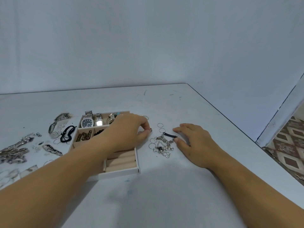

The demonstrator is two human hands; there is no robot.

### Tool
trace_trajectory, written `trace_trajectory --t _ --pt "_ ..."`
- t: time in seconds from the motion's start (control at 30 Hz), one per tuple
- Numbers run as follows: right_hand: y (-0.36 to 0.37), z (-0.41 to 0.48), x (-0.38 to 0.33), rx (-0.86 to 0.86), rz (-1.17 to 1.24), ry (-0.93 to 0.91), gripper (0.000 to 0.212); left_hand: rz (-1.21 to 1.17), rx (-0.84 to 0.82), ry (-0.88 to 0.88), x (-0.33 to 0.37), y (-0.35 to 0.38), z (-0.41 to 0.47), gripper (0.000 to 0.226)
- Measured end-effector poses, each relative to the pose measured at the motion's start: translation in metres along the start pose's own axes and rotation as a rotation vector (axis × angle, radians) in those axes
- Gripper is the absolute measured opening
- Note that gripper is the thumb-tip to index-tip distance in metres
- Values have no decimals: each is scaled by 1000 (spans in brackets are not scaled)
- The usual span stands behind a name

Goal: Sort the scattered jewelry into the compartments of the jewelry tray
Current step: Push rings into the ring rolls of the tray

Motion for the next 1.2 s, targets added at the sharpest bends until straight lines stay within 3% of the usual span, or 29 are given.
trace_trajectory --t 0.17,0.53,0.77,1.2 --pt "0 0 -1 -6 -9 -3 41 -143 86 5 -6 -9 -11 3" --pt "-4 1 0 -5 32 -14 36 -103 56 -4 -15 -11 -16 11" --pt "-21 39 -17 -23 92 -115 26 -131 160 2 -22 -26 -30 12" --pt "3 129 -54 -260 6 -216 37 -128 329 -128 -51 -46 -63 13"
Point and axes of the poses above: each hand's wrist, its own z-axis towards the middle knuckle, its own y-axis out of the palm, x = y × z, the point moved 1 cm from there along z, towards the middle knuckle, and after that the axes turned 15 degrees about -z, right-handed, at the moved point
